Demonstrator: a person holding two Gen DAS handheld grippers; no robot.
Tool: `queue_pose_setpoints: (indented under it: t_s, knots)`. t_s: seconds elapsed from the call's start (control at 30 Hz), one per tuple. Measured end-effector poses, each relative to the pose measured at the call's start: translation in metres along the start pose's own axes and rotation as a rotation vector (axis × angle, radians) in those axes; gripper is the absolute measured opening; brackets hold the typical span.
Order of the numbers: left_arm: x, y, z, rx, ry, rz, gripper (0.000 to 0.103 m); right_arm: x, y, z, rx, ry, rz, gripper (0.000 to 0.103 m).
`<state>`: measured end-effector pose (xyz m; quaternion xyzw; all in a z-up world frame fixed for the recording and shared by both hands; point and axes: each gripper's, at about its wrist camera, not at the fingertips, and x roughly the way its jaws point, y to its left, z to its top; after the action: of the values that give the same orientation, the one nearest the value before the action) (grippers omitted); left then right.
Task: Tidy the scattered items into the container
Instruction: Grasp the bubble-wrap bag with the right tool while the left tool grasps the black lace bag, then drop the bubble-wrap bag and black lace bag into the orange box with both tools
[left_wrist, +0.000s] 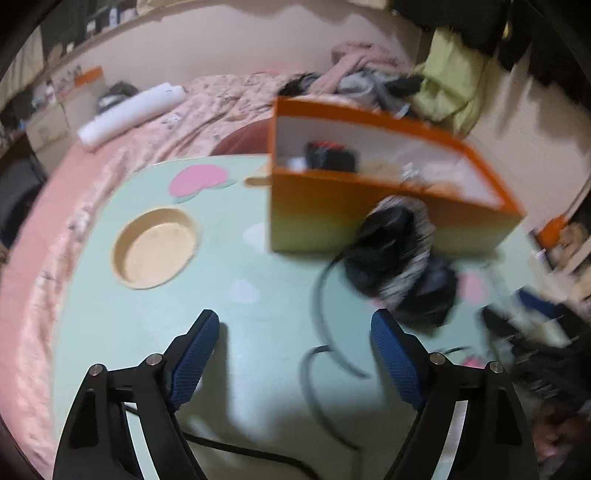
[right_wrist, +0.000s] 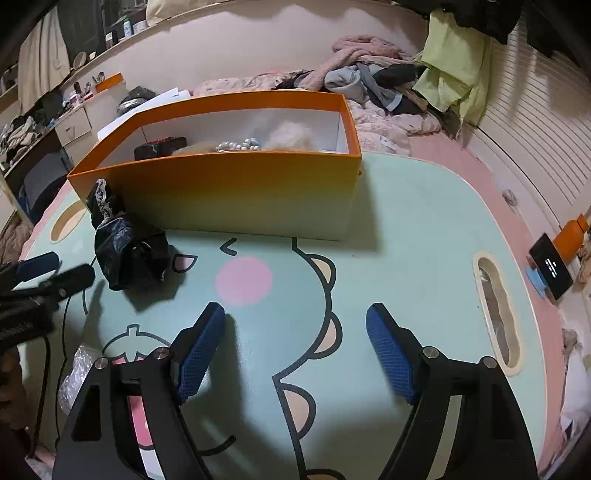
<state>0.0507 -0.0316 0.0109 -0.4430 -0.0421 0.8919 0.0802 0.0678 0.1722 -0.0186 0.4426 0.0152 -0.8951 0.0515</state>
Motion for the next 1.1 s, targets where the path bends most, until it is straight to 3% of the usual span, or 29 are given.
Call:
queue_pose_setpoints:
  t_s: [0.17, 0.3, 0.33, 0.37, 0.43, 0.5, 0.67, 0.83, 0.87, 0.9, 0.93, 0.97, 1.1]
  knots:
    - [-0.007, -0.028, 0.014, 0.034, -0.040, -0.083, 0.084, 0.002, -0.005, 0.002, 0.011, -0.013, 0.053, 0.079]
    - [0.015, -0.047, 0.026, 0.075, -0.018, -0.067, 0.081, -0.009, -0.018, 0.006, 0.037, -0.070, 0.110, 0.079]
    - [0.024, -0.049, 0.030, 0.075, 0.005, -0.065, 0.074, -0.012, -0.018, 0.006, 0.038, -0.079, 0.123, 0.079]
    - [0.034, -0.048, 0.032, 0.065, 0.041, -0.075, 0.057, -0.015, -0.018, 0.006, 0.036, -0.085, 0.139, 0.079]
    - [0.042, -0.040, 0.035, 0.028, 0.071, -0.114, 0.042, -0.020, -0.018, 0.003, 0.024, -0.097, 0.166, 0.079]
    - [0.033, -0.032, 0.032, 0.011, 0.057, -0.139, 0.035, -0.027, -0.012, -0.002, 0.006, -0.103, 0.204, 0.079]
    - [-0.009, -0.004, 0.020, -0.010, -0.052, -0.076, 0.033, -0.035, 0.018, -0.005, -0.109, -0.088, 0.370, 0.079]
    - [-0.036, 0.031, 0.022, -0.073, -0.109, -0.006, 0.033, -0.029, 0.068, -0.006, -0.300, -0.056, 0.442, 0.079]
    - [-0.038, 0.036, 0.023, -0.081, -0.118, -0.001, 0.033, -0.023, 0.077, -0.008, -0.334, -0.037, 0.420, 0.077]
    - [-0.040, 0.040, 0.025, -0.089, -0.126, -0.002, 0.033, -0.012, 0.086, -0.011, -0.374, -0.019, 0.356, 0.056]
    - [-0.040, 0.042, 0.026, -0.094, -0.129, -0.004, 0.033, -0.007, 0.090, -0.014, -0.403, -0.045, 0.302, 0.048]
    - [-0.039, 0.042, 0.027, -0.097, -0.131, -0.005, 0.033, -0.003, 0.093, -0.015, -0.412, -0.047, 0.299, 0.034]
    - [-0.036, 0.033, 0.032, -0.077, -0.137, -0.033, 0.033, 0.016, 0.080, 0.001, -0.307, -0.011, 0.365, 0.033]
